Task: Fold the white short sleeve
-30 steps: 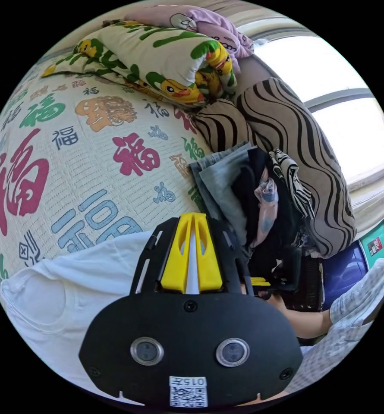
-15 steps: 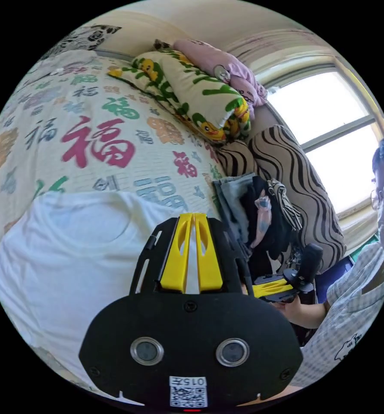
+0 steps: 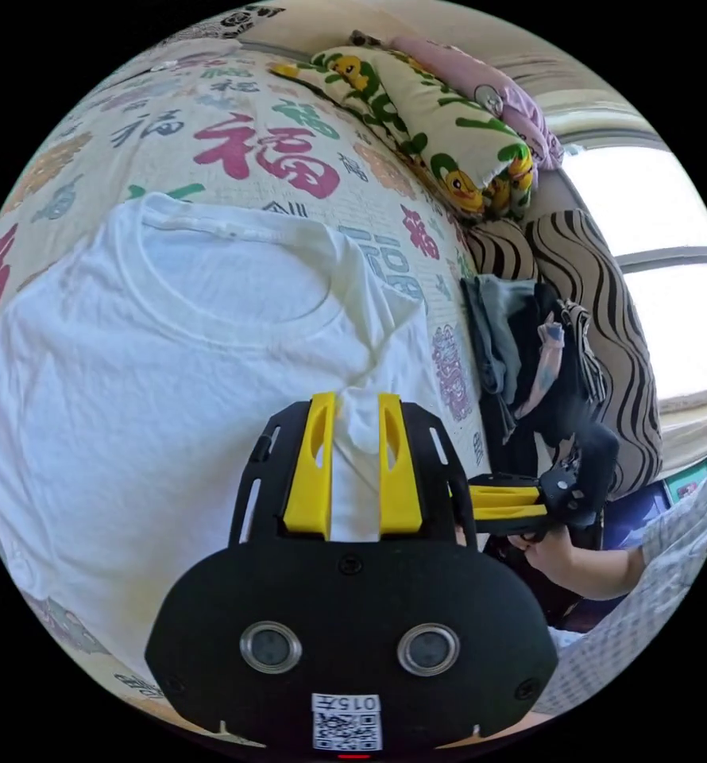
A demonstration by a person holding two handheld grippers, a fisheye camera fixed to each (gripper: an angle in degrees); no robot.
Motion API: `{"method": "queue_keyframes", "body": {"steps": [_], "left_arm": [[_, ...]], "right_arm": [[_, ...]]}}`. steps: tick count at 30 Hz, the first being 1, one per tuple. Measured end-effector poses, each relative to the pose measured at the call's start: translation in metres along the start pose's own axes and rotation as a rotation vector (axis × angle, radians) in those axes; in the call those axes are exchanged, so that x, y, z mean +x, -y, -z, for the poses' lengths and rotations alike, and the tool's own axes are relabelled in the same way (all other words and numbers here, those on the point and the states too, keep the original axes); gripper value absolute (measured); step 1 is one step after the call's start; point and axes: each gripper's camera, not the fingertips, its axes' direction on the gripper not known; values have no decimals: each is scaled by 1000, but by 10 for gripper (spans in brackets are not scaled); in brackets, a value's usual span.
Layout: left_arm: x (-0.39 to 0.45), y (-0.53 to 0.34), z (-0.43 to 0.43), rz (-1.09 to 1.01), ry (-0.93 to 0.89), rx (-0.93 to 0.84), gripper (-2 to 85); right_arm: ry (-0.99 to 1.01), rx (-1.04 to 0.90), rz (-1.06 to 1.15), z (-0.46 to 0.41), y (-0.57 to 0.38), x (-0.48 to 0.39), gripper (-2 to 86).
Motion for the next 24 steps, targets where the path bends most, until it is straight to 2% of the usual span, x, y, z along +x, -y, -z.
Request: {"method": "queue_keyframes", "body": {"steps": [2, 4, 8, 10, 12, 14, 18, 21, 24], "left_arm": [[3, 6, 3, -35, 35, -45, 13], [4, 6, 20, -50, 25, -11, 2], [-3, -5, 76, -20, 42, 128, -3], [-11, -12, 89, 10, 70, 134, 0], [-24, -19, 94, 63, 86, 110, 8], [-39, -26, 96, 127, 27, 85, 36], [-38, -32, 106, 137, 28, 102, 68], [-32, -31, 105, 103, 37, 38, 56], [-28, -26, 107, 94, 126, -95, 17]], "right_arm": [[-75, -52, -2, -19, 16, 1, 36], [-115, -89, -27, -27, 21, 8, 3], [-95, -53, -103, -24, 16, 30, -3], [-56, -47, -156, -25, 15, 40, -1], [-12, -29, -179, -28, 19, 46, 4], [20, 5, -191, -35, 33, 51, 22], [9, 21, -189, -52, 64, 55, 67], [-12, -44, -197, -74, 87, 63, 54], [-38, -47, -207, -83, 96, 72, 13]]}}
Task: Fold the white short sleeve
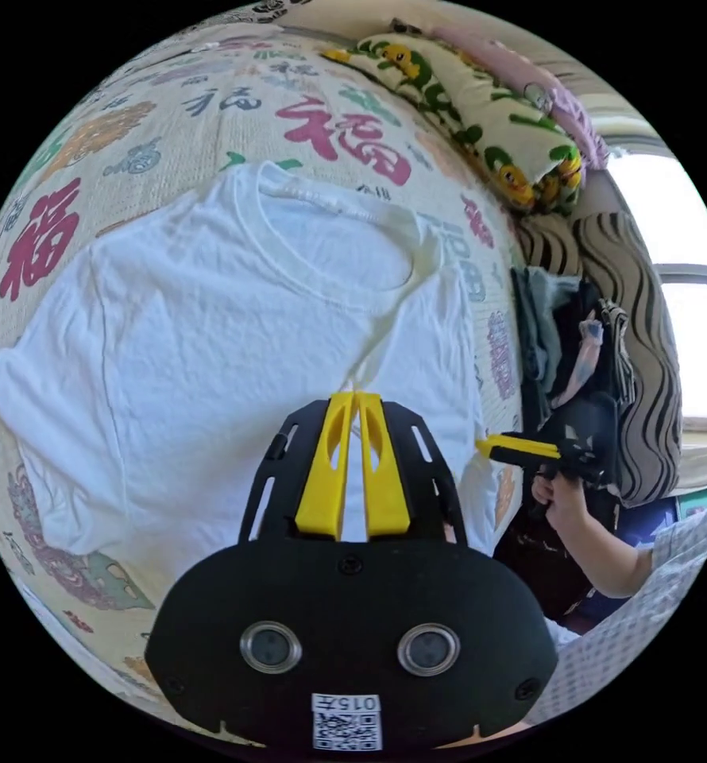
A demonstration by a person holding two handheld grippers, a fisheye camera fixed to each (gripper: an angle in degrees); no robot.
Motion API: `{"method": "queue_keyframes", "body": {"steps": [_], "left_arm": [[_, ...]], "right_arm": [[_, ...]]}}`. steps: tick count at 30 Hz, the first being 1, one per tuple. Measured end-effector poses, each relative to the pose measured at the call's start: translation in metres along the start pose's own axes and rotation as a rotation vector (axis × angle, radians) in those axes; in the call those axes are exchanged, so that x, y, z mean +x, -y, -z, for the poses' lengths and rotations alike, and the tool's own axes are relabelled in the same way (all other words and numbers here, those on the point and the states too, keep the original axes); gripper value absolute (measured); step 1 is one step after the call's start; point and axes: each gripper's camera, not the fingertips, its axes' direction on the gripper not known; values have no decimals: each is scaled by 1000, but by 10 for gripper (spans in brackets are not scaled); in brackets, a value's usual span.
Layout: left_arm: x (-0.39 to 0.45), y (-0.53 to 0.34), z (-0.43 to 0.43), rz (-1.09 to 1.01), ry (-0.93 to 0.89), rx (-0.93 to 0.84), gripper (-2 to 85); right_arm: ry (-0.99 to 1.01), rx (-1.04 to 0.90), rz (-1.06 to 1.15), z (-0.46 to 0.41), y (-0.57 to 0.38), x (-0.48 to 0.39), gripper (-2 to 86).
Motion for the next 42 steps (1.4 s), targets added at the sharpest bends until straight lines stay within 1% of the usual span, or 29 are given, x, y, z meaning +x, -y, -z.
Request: {"method": "queue_keyframes", "body": {"steps": [3, 5, 8, 10, 13, 15, 17, 20, 24, 27, 29, 31, 33, 35, 36, 39, 41, 42], "left_arm": [[7, 5, 20, -28, 62, -26, 25], [18, 11, 40, -68, 100, 25, 76], [38, 26, 56, -160, 73, 60, 104], [51, 37, 56, -207, 20, 65, 107], [65, 53, 42, -242, -16, -9, 106], [67, 60, 30, -230, -48, -95, 89], [69, 62, 27, -239, -24, -143, 52], [69, 56, 42, -279, -13, -119, 35], [58, 41, 62, -306, -37, -118, 38], [47, 25, 88, -346, -21, -115, 57], [32, 9, 121, -353, -15, -83, 77], [17, -10, 152, -334, -10, -24, 85], [-1, -36, 185, -305, -12, 55, 87], [-28, -80, 228, -233, -51, 172, 87], [-35, -92, 237, -207, -64, 196, 87], [-79, -160, 278, -17, -69, 316, 88], [-117, -219, 305, 185, -16, 394, 90], [-127, -233, 311, 235, 0, 410, 90]], "right_arm": [[72, 17, -54, -5, 7, 17, 5], [91, 53, -96, -6, 13, 31, 10], [112, 108, -141, -7, 23, 48, 25], [169, 126, -147, -10, 33, 52, 48], [239, 76, -55, -30, 57, 44, 67], [248, 15, -11, -48, 72, 38, 63], [256, -33, -1, -69, 87, 37, 18], [245, 29, -47, -76, 94, 47, 2], [290, 31, -106, -92, 106, 60, -1], [232, 16, -90, -109, 120, 54, 0], [185, -6, -80, -123, 129, 49, 6], [192, -9, -88, -133, 133, 47, 15], [160, -4, -85, -140, 136, 40, 22], [96, 20, -44, -147, 142, 21, 27], [88, 22, -31, -149, 144, 14, 27], [68, 17, 49, -167, 161, -25, 31], [34, -14, 105, -190, 180, -60, 38], [30, -16, 115, -197, 185, -68, 40]]}}
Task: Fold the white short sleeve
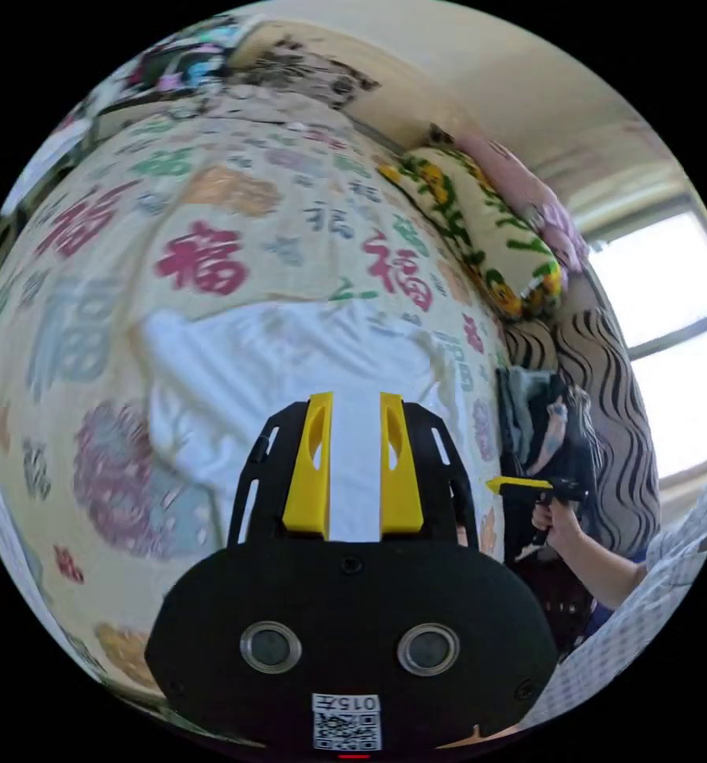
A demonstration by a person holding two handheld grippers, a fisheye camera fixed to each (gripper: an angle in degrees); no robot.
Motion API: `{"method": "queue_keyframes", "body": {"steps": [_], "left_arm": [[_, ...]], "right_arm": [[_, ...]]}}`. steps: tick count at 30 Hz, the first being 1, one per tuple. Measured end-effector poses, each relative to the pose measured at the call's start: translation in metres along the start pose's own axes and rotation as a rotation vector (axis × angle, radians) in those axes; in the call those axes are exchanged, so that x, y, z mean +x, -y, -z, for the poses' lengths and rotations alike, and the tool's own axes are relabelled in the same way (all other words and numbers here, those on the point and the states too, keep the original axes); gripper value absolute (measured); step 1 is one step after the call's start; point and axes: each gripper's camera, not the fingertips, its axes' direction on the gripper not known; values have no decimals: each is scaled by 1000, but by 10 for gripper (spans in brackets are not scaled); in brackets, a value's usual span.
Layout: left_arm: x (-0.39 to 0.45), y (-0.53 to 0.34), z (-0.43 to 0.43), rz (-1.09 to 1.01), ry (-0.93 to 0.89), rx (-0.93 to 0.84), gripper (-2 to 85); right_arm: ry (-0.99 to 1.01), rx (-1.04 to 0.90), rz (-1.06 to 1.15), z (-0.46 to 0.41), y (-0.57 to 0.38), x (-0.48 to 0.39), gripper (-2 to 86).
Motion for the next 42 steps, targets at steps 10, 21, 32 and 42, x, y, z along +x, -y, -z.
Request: {"method": "queue_keyframes", "body": {"steps": [10, 21, 32, 42], "left_arm": [[-116, -40, 82, 234, -48, 73, 106], [-130, -55, 119, -30, 7, -94, 70], [-179, -121, 182, 172, -120, 91, 1], [-127, -94, 161, 0, -104, -38, 84]], "right_arm": [[50, -17, 292, -109, 154, -168, 60], [-207, -241, 604, -270, 284, -347, 69], [-476, -414, 644, -374, 339, -388, -2], [-343, -372, 560, -364, 378, -384, -8]]}}
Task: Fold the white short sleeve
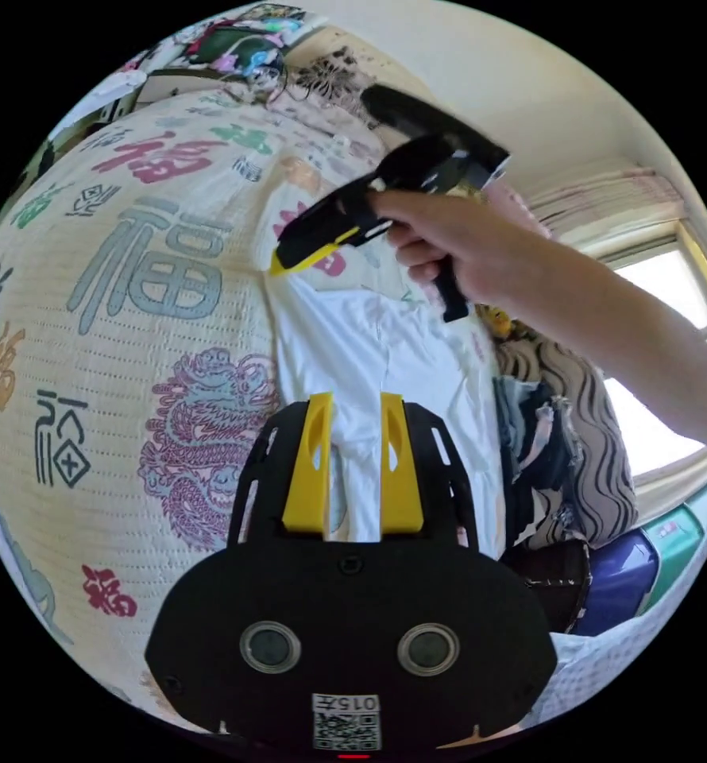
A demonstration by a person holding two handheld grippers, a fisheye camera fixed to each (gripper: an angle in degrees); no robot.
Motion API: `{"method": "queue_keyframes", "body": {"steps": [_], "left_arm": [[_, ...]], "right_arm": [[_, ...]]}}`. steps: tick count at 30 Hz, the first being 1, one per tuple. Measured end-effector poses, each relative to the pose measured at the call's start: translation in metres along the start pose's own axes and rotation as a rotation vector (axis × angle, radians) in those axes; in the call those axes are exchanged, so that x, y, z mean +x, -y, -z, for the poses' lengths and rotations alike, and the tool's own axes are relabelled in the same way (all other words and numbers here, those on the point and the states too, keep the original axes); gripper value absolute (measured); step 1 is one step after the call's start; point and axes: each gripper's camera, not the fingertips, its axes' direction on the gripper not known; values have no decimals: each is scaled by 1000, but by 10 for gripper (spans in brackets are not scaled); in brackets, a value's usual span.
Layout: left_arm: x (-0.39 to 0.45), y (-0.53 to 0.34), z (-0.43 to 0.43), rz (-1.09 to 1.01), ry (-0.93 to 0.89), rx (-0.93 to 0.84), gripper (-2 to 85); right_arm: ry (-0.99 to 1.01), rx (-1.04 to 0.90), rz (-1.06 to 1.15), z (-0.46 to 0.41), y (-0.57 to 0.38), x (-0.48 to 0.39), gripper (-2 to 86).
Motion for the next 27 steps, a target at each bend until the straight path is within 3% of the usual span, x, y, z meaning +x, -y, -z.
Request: {"method": "queue_keyframes", "body": {"steps": [3, 9, 17, 27], "left_arm": [[9, -7, -8, -28, 89, -69, 41], [24, -43, 13, 39, 93, 99, -6], [144, -59, 2, -424, 272, 170, -9], [218, -86, -113, -563, 207, -92, 0]], "right_arm": [[13, 12, 9, 8, 1, 6, -9], [123, 125, 1, 39, -18, 29, -9], [276, 464, -189, 103, -150, 114, -6], [368, 414, -502, 72, -269, 199, 8]]}}
